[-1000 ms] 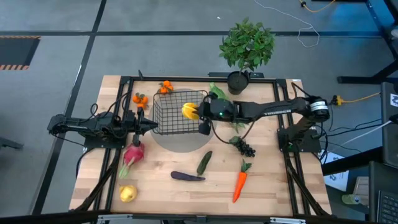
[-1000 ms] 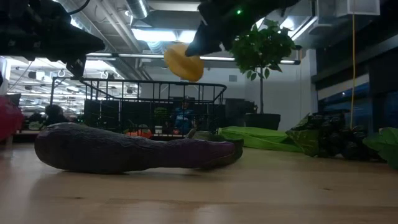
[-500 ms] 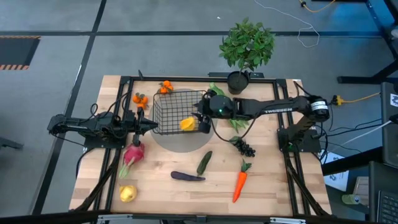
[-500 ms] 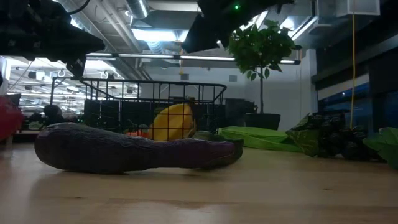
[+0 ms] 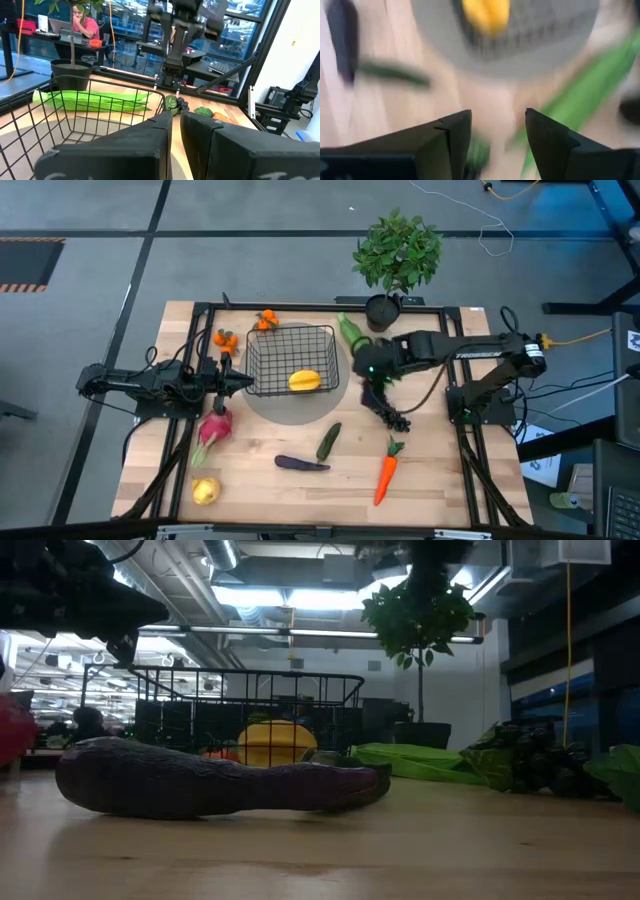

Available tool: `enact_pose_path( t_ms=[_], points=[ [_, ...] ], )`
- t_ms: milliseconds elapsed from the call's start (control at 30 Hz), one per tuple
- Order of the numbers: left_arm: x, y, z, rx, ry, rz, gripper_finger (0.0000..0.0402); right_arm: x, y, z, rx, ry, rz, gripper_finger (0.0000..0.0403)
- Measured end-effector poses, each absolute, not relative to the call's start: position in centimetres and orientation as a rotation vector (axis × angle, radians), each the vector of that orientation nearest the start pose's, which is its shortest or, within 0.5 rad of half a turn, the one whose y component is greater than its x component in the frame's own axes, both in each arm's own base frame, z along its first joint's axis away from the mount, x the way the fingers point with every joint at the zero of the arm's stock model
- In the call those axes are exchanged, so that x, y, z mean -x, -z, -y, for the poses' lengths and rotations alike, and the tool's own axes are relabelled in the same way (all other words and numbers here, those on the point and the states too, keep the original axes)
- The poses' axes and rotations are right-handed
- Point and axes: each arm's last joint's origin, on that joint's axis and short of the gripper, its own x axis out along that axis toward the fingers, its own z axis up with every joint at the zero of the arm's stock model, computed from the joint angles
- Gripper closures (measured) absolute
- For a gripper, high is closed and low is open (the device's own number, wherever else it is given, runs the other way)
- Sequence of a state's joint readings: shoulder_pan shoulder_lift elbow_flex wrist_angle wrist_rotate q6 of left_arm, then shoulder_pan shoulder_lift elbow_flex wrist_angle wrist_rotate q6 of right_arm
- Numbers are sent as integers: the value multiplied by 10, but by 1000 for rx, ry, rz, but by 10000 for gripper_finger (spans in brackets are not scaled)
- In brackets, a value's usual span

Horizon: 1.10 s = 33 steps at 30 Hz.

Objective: Build produce basket
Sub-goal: Put the dark purple grapes into the black wire basket

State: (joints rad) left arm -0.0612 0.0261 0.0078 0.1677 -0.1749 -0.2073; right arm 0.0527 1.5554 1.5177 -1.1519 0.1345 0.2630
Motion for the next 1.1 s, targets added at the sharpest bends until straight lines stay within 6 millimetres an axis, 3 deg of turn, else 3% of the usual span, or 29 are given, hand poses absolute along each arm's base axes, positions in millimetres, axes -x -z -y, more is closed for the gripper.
enact_pose_path(
  t_ms=[200,367,500,700,900,1100],
  points=[
    [-97,-180,1,225,-98,161,372,-270,-323,-37,-214,355,-1408,230],
    [-97,-180,1,225,-97,162,372,-263,-322,-63,-164,371,-1402,230],
    [-97,-180,1,226,-97,162,372,-260,-311,-75,-96,471,-1349,230],
    [-97,-180,1,227,-97,162,372,-245,-267,-77,-139,574,-1492,230],
    [-97,-180,1,229,-97,163,372,-237,-222,-74,-171,516,-1587,230],
    [-97,-181,1,250,-95,164,372,-234,-205,-62,-136,455,-1637,230]
  ],
)
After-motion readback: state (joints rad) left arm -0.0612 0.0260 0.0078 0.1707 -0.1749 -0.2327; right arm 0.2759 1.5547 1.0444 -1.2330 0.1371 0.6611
